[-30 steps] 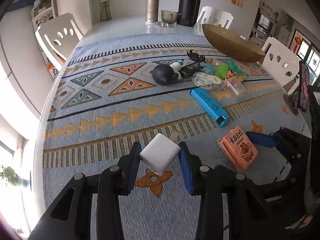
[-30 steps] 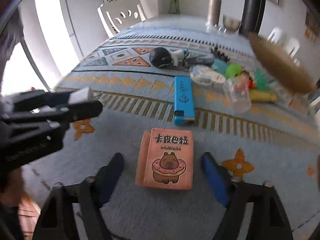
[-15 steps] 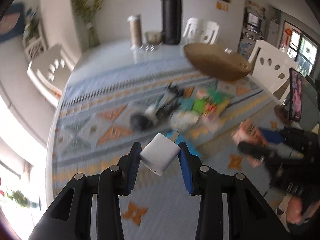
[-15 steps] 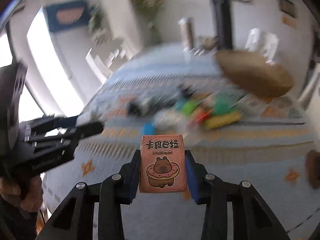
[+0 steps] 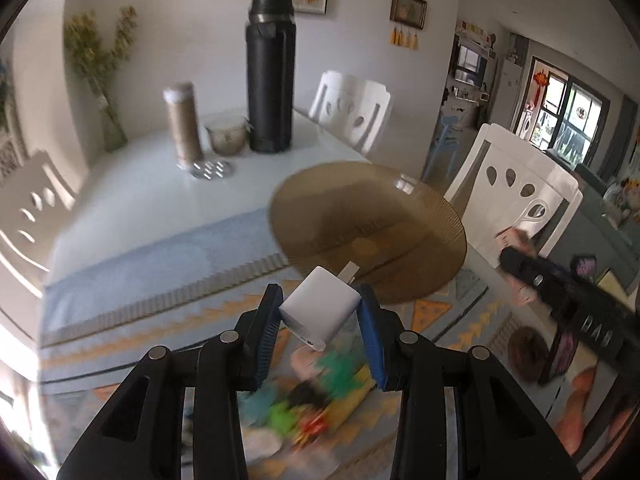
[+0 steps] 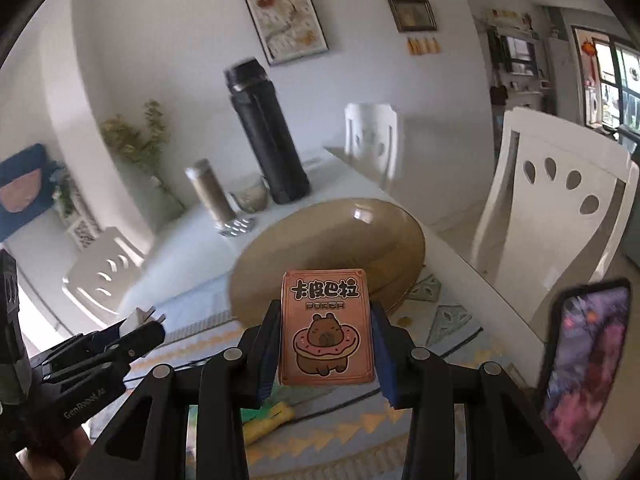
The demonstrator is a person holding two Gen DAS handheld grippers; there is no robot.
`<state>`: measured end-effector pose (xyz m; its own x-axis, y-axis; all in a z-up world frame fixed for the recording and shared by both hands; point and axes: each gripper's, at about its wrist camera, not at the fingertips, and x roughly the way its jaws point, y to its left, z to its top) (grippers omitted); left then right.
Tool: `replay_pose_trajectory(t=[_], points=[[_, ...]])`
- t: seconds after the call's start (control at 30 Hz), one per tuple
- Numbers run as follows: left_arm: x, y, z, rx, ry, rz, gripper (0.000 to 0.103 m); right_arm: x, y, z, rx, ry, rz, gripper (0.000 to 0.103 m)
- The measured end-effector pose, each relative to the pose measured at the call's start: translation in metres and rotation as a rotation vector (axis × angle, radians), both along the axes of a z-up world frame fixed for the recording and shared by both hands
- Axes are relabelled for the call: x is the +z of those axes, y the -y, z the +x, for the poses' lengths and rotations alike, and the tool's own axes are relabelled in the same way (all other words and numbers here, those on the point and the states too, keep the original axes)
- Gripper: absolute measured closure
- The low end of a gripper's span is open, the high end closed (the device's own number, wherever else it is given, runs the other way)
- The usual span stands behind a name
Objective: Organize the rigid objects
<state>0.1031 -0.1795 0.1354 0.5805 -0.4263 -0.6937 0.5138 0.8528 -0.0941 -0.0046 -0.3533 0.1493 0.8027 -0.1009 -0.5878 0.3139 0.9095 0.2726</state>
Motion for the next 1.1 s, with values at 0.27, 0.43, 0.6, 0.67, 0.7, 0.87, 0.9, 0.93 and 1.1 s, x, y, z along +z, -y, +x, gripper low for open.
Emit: replay_pose_trajectory(t=[0.27, 0.43, 0.6, 0.67, 0.7, 0.87, 0.9, 0.93, 1.1], points=[[-0.025, 0.054, 0.027, 0.004, 0.035, 0.071, 0.068, -0.039, 0.003, 0.067, 0.012, -0.142, -0.038, 0.063], [-0.027, 0.058, 0.038, 0.025, 0.036, 0.091, 0.055, -0.06, 0.023, 0.086, 0.022, -0.236, 0.01, 0.062], [-0.008, 0.039, 0.021, 0.026, 0.088, 0.05, 0.035, -0.047, 0.035, 0.068, -0.009, -0.2, 0.037, 0.047], [0.004, 0.025, 0.011, 0.042, 0.112, 0.05, 0.035, -0.036, 0.032, 0.051, -0.003, -0.156, 0.045, 0.044], [0.012, 0.015, 0.003, 0.051, 0.128, 0.041, 0.035, -0.03, 0.028, 0.044, 0.004, -0.139, 0.039, 0.044], [0.04, -0.032, -0.036, 0.1, 0.18, 0.0, 0.033, -0.007, 0.004, 0.011, 0.064, -0.074, -0.007, 0.043], [0.043, -0.04, -0.043, 0.112, 0.192, 0.002, 0.033, -0.005, 0.0, 0.01, 0.081, -0.064, -0.02, 0.04], [0.046, -0.048, -0.051, 0.122, 0.205, 0.009, 0.033, -0.005, -0.005, 0.009, 0.107, -0.072, -0.037, 0.039], [0.047, -0.079, -0.08, 0.13, 0.232, 0.009, 0.032, -0.027, -0.005, -0.011, 0.086, -0.157, -0.017, 0.033]])
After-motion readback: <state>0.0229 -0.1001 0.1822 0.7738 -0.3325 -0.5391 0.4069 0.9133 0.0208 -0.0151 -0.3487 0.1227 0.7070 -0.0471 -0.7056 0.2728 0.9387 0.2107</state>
